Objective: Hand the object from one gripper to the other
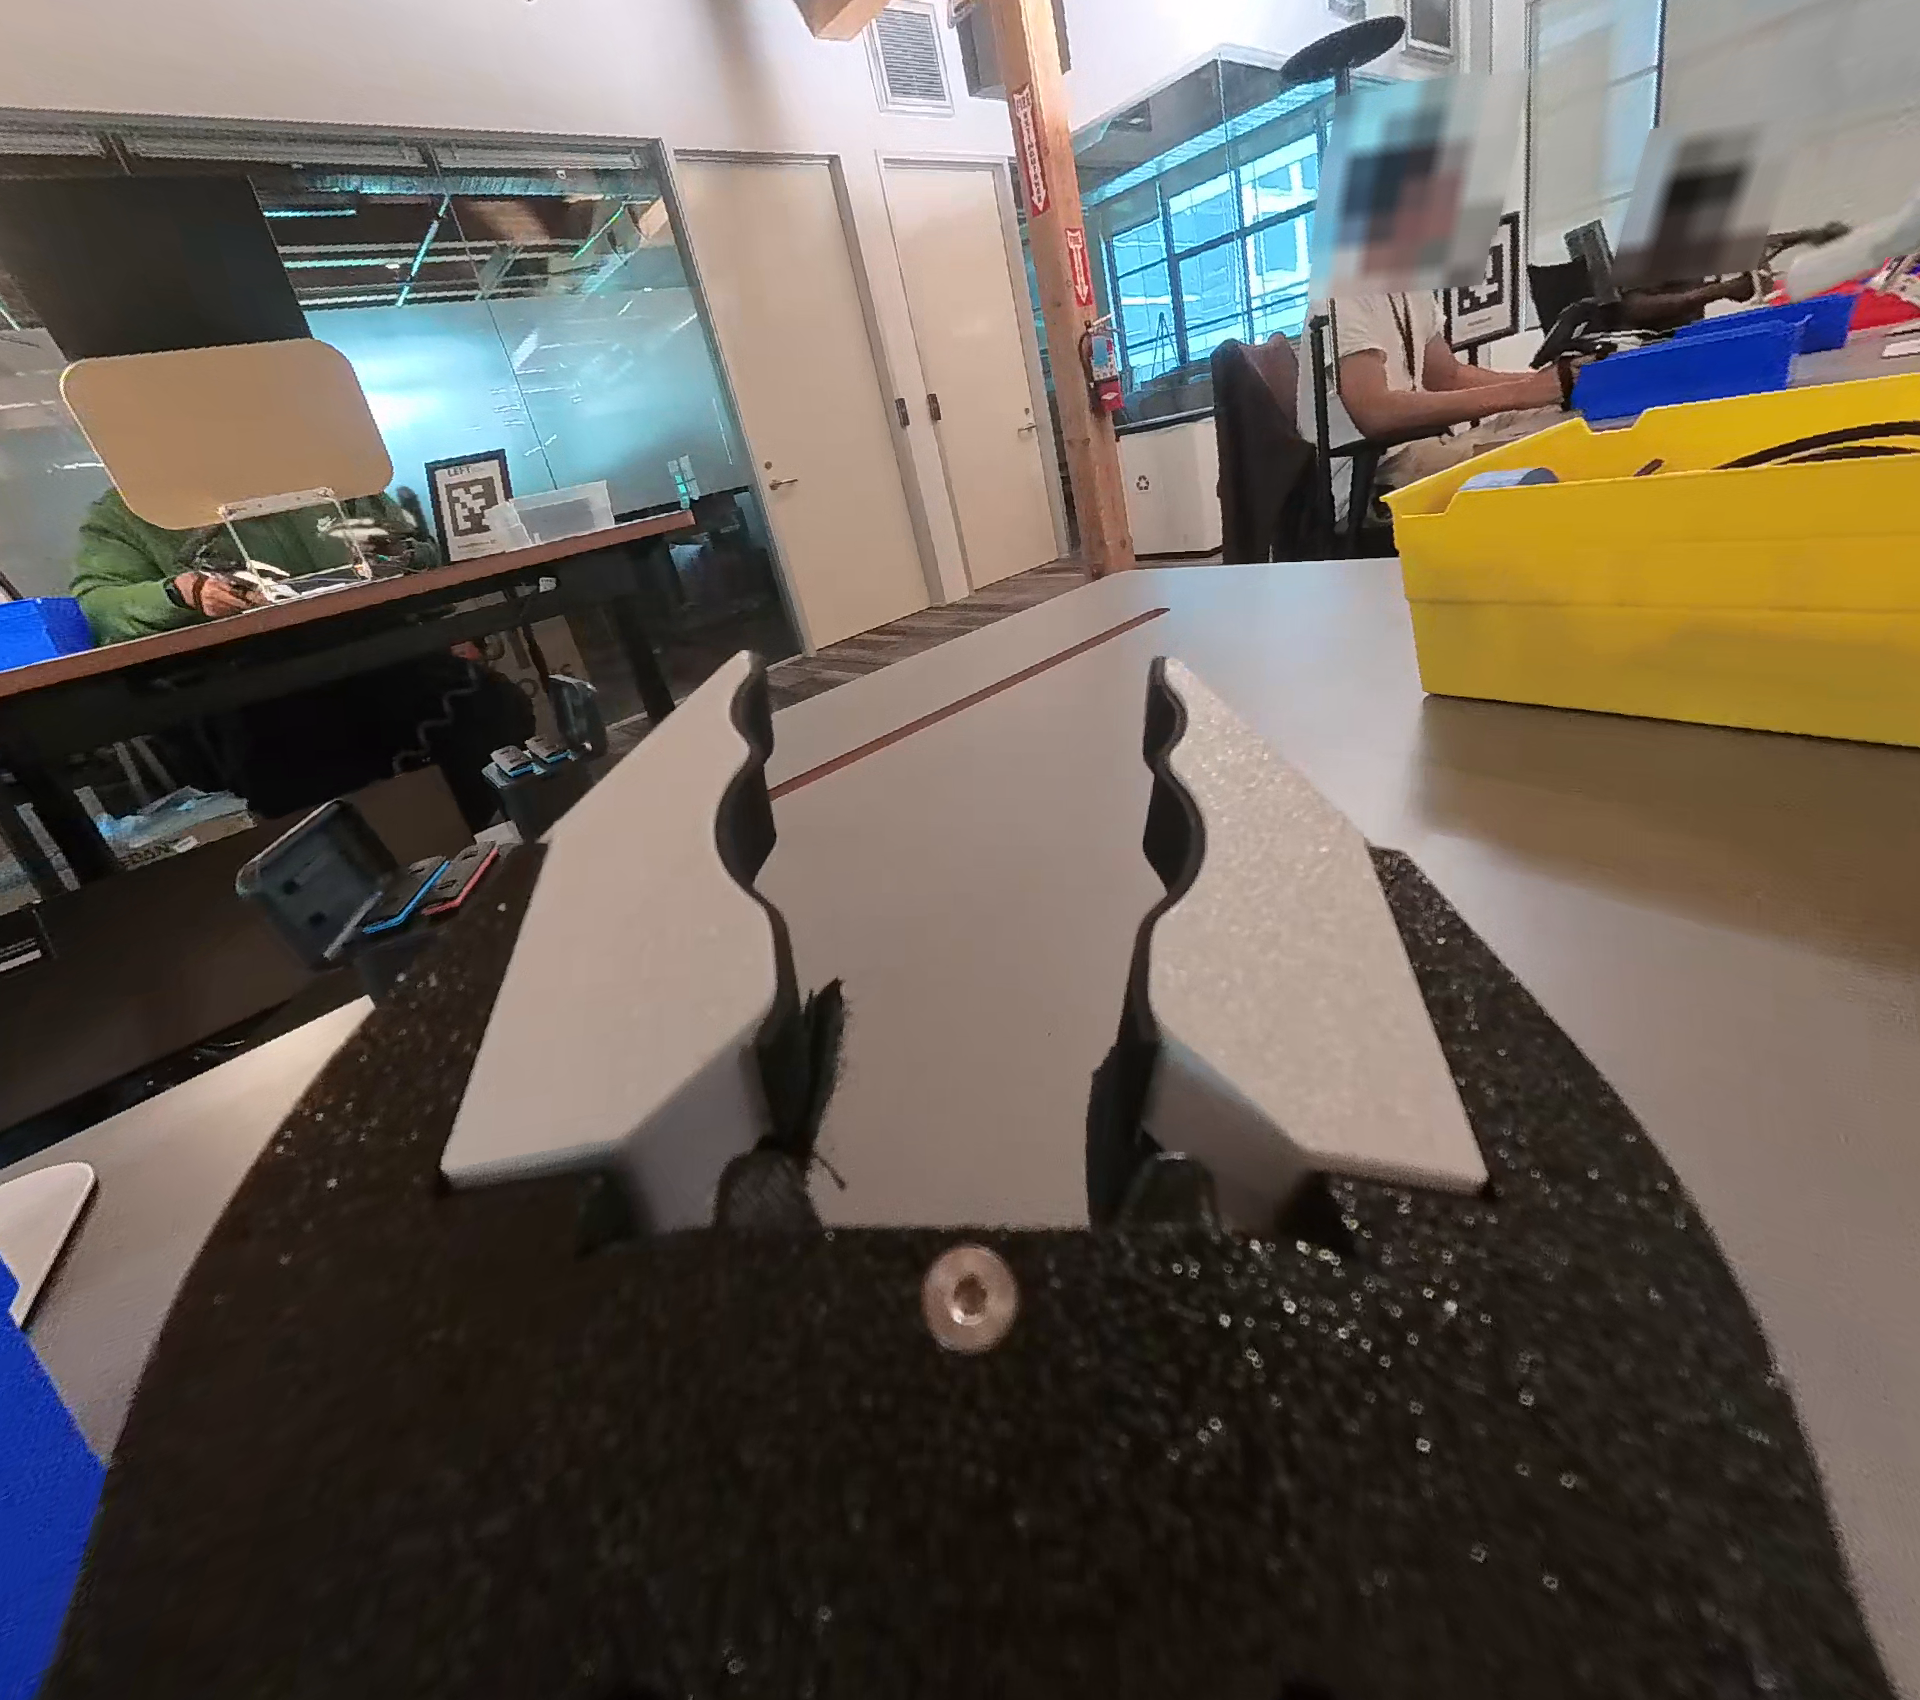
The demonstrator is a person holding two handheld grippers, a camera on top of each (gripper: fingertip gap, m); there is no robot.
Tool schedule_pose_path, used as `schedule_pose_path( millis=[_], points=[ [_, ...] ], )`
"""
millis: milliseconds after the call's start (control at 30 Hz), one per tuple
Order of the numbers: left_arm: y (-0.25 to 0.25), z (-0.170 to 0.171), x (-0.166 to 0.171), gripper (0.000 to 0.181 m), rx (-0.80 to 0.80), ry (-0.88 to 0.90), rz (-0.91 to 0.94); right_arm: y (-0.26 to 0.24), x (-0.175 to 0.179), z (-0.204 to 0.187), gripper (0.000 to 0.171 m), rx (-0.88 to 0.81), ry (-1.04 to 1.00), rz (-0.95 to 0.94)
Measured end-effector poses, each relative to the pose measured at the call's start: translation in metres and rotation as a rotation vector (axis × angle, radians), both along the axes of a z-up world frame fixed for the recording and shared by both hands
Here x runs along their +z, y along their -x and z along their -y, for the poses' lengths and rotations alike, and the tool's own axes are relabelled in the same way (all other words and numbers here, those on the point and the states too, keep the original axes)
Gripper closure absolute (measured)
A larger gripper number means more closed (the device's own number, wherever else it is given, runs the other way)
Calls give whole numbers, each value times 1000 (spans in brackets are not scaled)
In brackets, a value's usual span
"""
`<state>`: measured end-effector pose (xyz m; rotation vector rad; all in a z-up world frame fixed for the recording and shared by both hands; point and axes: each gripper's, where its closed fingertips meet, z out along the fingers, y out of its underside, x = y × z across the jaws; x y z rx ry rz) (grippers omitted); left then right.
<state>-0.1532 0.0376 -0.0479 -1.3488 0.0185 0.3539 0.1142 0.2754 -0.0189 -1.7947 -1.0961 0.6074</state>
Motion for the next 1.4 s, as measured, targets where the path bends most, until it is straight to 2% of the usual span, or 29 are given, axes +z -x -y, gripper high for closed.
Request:
schedule_pose_path(
  millis=[67,133,200,333,433,500,567,633,767,933,1200,1267,1333,1400],
  points=[
    [0,0,0,112,2,2,-2,0,-14,-7,158,-27,12,55],
    [0,-1,-2,112,-3,10,1,0,-23,-13,133,-46,15,97],
    [0,-2,-4,113,-8,23,11,-2,-26,-19,116,-73,-21,137],
    [0,-1,-3,114,-7,22,13,0,0,-22,114,-128,-176,113],
    [-1,-1,-3,113,-5,20,5,33,54,5,112,-48,-369,-122],
    [-3,-2,-3,113,-9,25,4,65,97,47,102,82,-538,-372],
    [-5,-2,-5,112,-21,35,16,93,117,92,102,215,-612,-582],
    [-6,-2,-5,110,-18,36,12,122,108,121,101,300,-569,-672],
    [-8,-1,-4,103,-25,30,8,178,52,147,77,401,-480,-663],
    [-5,-5,-8,82,-30,49,41,209,-1,156,74,368,-626,-627],
    [-16,-7,-7,71,-88,70,38,209,-16,171,74,373,-791,-531],
    [-33,-1,12,74,-124,95,6,210,-25,166,77,377,-838,-485],
    [-46,26,58,92,-88,-12,-9,212,-27,157,78,348,-786,-499],
    [-46,58,90,96,-30,-82,25,213,-29,149,78,319,-759,-499]
  ],
)
